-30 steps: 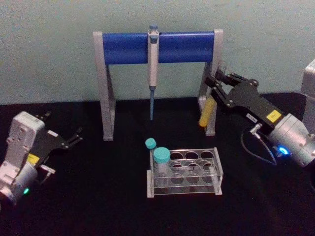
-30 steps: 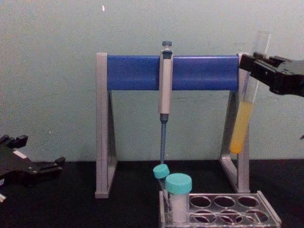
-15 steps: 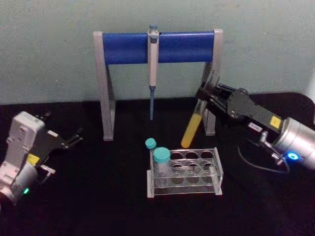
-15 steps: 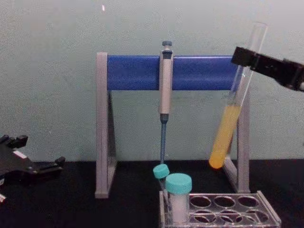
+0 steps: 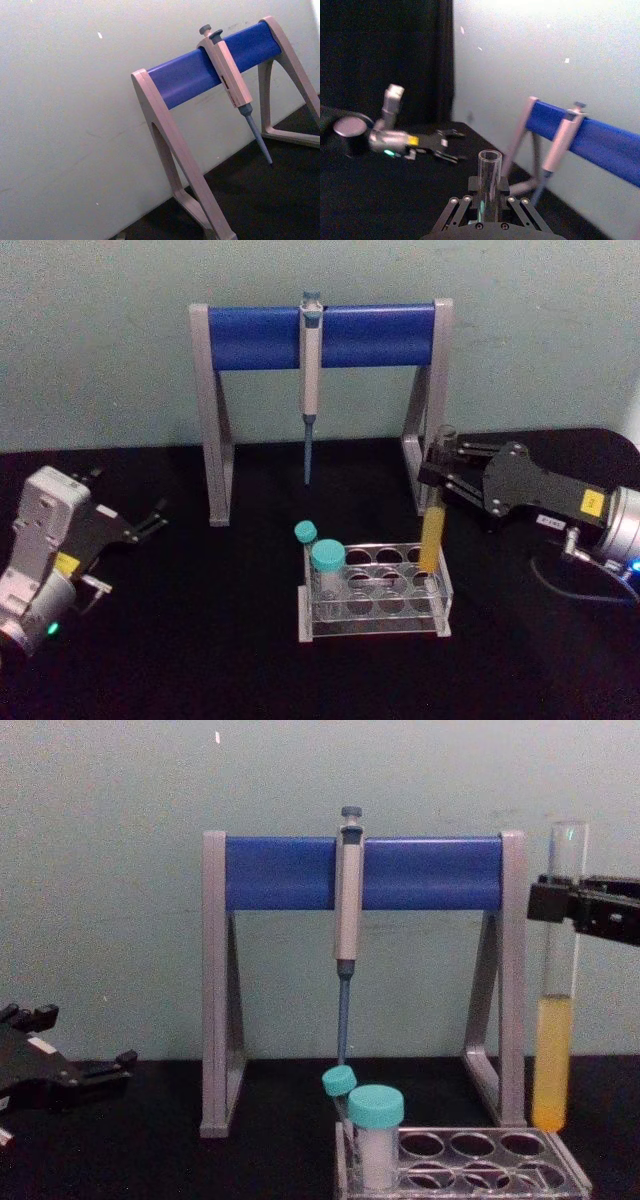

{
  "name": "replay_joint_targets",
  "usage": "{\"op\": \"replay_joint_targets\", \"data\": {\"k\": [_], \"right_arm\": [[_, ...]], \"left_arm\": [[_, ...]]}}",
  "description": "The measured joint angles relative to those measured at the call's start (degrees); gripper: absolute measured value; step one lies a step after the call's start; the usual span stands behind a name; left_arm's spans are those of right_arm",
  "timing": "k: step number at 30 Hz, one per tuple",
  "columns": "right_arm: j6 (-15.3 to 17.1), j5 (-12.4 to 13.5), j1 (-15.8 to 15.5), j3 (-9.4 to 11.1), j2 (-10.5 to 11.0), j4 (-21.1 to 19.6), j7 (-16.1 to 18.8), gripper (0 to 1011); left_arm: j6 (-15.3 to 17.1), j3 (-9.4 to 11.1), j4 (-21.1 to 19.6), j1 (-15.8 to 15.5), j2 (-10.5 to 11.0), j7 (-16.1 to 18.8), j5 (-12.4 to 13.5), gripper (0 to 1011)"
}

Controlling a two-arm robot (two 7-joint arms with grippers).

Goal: Pick up the test tube from the test tube rack, shake it, then place it back into the test tube rack.

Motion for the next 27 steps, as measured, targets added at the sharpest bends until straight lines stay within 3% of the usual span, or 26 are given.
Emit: {"op": "replay_joint_targets", "data": {"k": [3,8,12,14,22,27], "right_arm": [[-1.6,-3.56,-0.82,0.34,1.07,-1.53,-4.04,240],[-3.37,-9.53,-1.76,0.88,0.74,-2.97,-10.1,240],[-4.39,-14.29,-1.75,0.87,-1.62,-2.88,-14.97,240],[-5.06,-15.23,-1.43,0.8,-3.27,-2.06,-16.03,240],[-6.98,-14.65,-0.13,0.67,-7.81,1.17,-15.61,240],[-7.76,-10.97,0.89,0.69,-10.27,3.38,-11.32,240]], "left_arm": [[0.0,0.0,0.0,0.0,0.0,0.0,0.0,1001],[0.0,0.0,0.0,0.0,0.0,0.0,0.0,1001],[0.0,0.0,0.0,0.0,0.0,0.0,0.0,1001],[0.0,0.0,0.0,0.0,0.0,0.0,0.0,1001],[0.0,0.0,0.0,0.0,0.0,0.0,0.0,1001],[0.0,0.0,0.0,0.0,0.0,0.0,0.0,1001]]}}
